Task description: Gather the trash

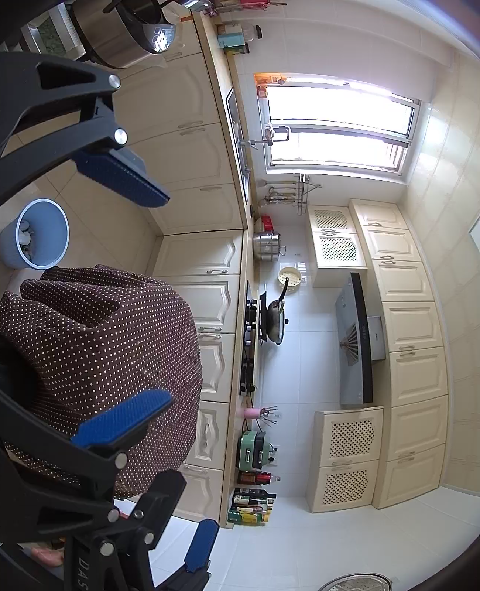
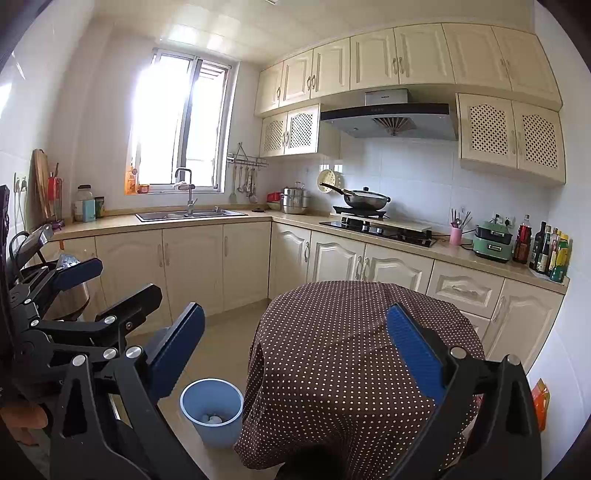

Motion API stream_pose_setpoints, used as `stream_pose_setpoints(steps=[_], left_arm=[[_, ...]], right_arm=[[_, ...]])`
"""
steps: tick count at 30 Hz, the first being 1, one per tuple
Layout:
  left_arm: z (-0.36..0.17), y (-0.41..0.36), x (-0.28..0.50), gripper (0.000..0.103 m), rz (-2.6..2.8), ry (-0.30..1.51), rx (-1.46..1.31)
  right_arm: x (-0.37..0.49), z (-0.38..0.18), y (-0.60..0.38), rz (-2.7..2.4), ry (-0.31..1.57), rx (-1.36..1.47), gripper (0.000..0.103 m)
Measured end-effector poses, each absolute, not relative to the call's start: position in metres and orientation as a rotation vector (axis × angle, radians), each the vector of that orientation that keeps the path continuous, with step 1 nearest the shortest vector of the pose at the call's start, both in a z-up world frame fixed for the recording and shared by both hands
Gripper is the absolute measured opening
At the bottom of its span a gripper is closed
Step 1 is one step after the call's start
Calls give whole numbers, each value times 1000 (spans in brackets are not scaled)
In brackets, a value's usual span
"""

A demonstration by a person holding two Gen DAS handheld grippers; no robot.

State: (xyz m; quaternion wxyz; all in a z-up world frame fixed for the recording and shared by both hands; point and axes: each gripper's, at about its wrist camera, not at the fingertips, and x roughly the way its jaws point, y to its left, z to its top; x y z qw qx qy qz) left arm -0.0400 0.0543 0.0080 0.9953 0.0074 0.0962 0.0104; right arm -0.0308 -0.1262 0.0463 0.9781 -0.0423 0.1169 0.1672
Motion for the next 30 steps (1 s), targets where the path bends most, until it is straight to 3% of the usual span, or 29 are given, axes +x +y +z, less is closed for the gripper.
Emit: stream_pose_setpoints(steps=[30], left_arm=[[4, 56, -40, 97, 24, 207, 14]], right_arm=[[-32, 42, -124, 338, 242, -85, 96]])
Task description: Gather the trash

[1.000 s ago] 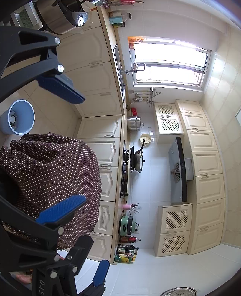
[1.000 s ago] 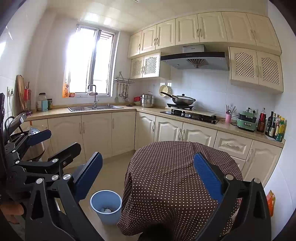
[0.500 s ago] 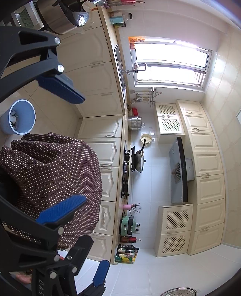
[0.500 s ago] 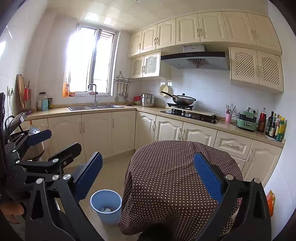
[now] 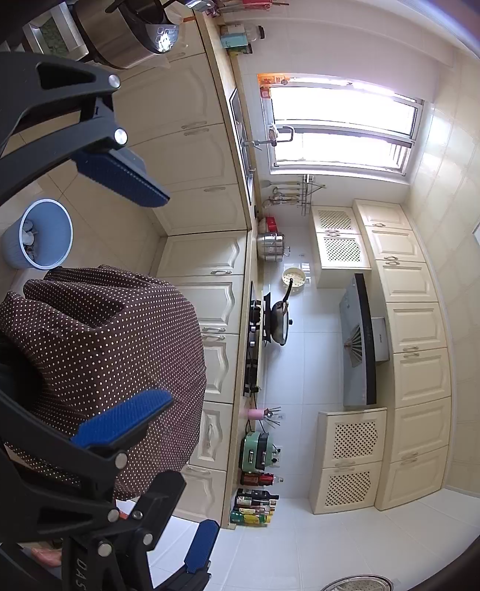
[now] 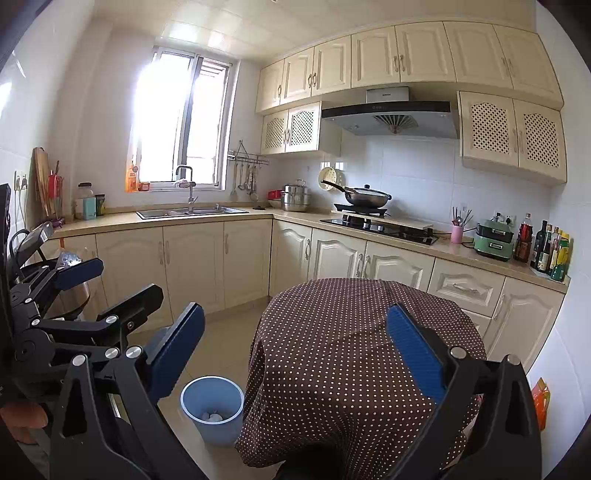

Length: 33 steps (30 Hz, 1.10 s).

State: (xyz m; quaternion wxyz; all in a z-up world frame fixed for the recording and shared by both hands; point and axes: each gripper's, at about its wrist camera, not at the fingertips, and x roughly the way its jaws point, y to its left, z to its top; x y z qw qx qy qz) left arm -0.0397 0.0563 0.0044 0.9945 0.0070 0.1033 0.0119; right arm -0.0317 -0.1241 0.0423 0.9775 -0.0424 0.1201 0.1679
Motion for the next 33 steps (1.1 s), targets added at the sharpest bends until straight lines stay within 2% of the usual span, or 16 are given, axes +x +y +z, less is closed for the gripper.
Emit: stream_pose_setpoints(steps=[33], left_arm=[[-4, 61, -14, 97, 67, 282, 21]], right_arm=[[0, 28, -121, 363, 295, -92, 96]])
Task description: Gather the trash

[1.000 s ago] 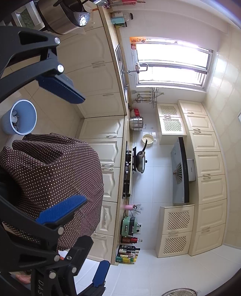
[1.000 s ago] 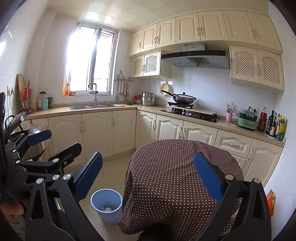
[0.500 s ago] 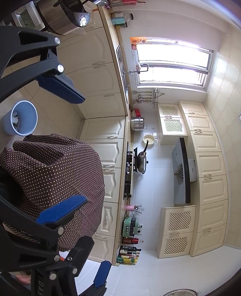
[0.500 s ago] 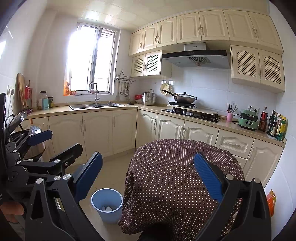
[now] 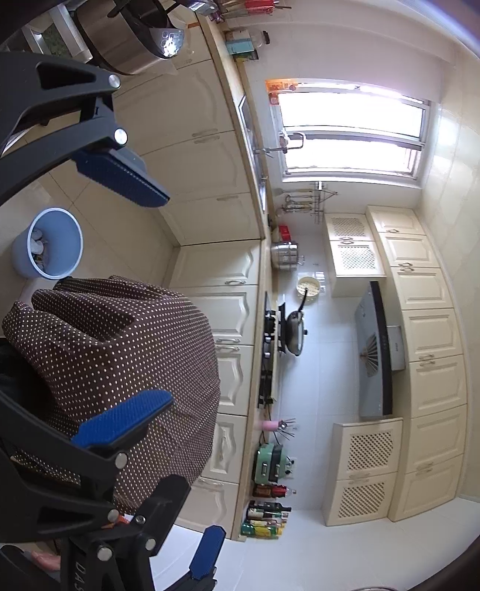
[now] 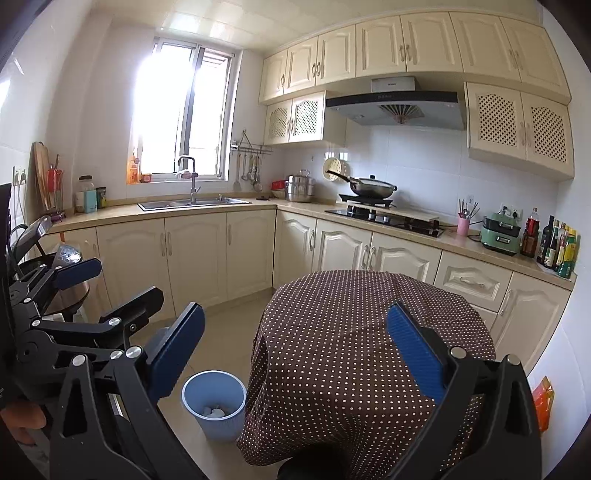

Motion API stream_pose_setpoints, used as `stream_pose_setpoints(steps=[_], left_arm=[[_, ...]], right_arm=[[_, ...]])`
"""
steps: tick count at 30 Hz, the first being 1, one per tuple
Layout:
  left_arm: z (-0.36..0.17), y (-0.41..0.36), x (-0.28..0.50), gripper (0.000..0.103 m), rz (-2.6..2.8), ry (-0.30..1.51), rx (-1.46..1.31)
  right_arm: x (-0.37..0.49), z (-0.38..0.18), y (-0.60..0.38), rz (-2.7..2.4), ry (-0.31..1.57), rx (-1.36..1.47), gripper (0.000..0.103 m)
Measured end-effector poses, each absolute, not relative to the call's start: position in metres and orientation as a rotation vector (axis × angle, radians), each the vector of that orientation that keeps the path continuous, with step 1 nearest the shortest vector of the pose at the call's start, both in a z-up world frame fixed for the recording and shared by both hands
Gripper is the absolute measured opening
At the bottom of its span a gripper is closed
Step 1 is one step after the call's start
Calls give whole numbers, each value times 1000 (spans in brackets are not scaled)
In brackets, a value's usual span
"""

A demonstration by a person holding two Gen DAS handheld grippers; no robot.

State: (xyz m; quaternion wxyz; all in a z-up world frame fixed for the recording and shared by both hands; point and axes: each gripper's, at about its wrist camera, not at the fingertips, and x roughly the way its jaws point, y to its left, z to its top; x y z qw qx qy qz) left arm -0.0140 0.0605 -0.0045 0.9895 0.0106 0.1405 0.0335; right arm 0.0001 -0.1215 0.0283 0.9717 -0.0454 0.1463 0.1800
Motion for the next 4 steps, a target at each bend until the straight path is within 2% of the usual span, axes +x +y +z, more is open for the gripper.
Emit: stream_pose_setpoints(steps=[4], left_arm=[[-17, 63, 7, 97, 74, 334, 16]], right_arm=[[17, 17, -121, 367, 330, -89, 96]])
